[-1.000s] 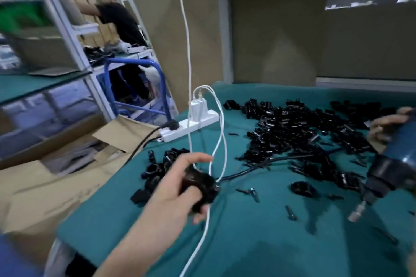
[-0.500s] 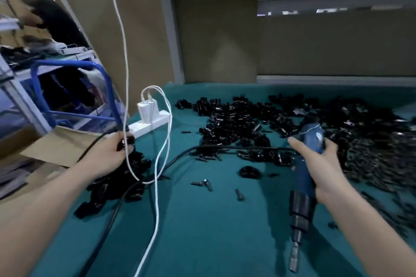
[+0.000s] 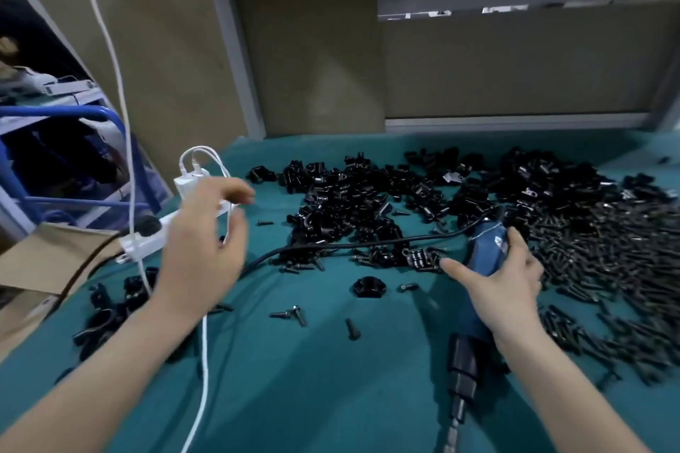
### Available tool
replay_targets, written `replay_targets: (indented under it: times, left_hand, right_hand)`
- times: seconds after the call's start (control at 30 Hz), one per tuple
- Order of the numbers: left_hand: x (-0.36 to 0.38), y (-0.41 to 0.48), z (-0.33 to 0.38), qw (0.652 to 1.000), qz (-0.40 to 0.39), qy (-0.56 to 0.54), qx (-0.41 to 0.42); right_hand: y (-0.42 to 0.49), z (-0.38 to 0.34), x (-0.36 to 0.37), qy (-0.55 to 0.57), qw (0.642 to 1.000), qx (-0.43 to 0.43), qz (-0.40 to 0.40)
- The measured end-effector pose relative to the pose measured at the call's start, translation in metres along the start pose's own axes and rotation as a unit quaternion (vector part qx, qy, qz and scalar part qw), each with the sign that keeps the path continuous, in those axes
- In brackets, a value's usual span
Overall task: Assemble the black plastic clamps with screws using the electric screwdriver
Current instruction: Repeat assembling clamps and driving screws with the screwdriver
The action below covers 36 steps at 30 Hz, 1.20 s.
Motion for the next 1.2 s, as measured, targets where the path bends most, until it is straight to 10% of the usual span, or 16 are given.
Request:
replay_targets:
  times: [0.17, 0.33, 0.5, 0.67, 0.8, 0.97, 1.1, 1.2]
  left_hand:
    - [0.151, 0.052, 0.011, 0.916, -0.398, -0.015, -0.041]
    - [0.230, 0.075, 0.014, 0.831, -0.552, 0.052, 0.036]
    - [0.217, 0.086, 0.010, 0.918, -0.395, 0.017, -0.014]
    - [0.160, 0.078, 0.015, 0.962, -0.215, -0.133, -0.103]
    - [0.155, 0.036, 0.012, 0.787, -0.170, -0.513, -0.298]
    - [0.171, -0.029, 0.024, 0.581, -0.078, -0.711, -0.387]
    - [0.175, -0.033, 0.032, 0.552, -0.076, -0.741, -0.375]
    - [0.174, -0.035, 0.037, 0.521, -0.070, -0.771, -0.360]
  right_hand:
    - [-0.005, -0.008, -0.013, -0.111, 0.994, -0.006, -0.017]
    - [-0.014, -0.014, -0.014, -0.167, 0.985, -0.012, -0.033]
    - [-0.040, -0.052, -0.003, -0.336, 0.914, -0.219, 0.058]
    - [-0.050, -0.061, 0.034, -0.345, 0.898, -0.263, -0.080]
    - [-0.020, -0.059, 0.060, -0.431, 0.876, -0.155, -0.152]
    - [0.018, -0.071, 0.076, -0.516, 0.837, -0.125, -0.132]
    - [0.025, -0.069, 0.072, -0.503, 0.847, -0.138, -0.104]
    - [0.015, -0.075, 0.053, -0.313, 0.925, -0.203, -0.066]
Point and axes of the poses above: each hand's wrist, its own y-axis towards the middle knuckle, its own x-axis out of the palm, z = x × y, the point moved 6 cm from there along y, towards the middle knuckle, and after that the axes turned 14 degrees about -z, right-handed, at the moved point
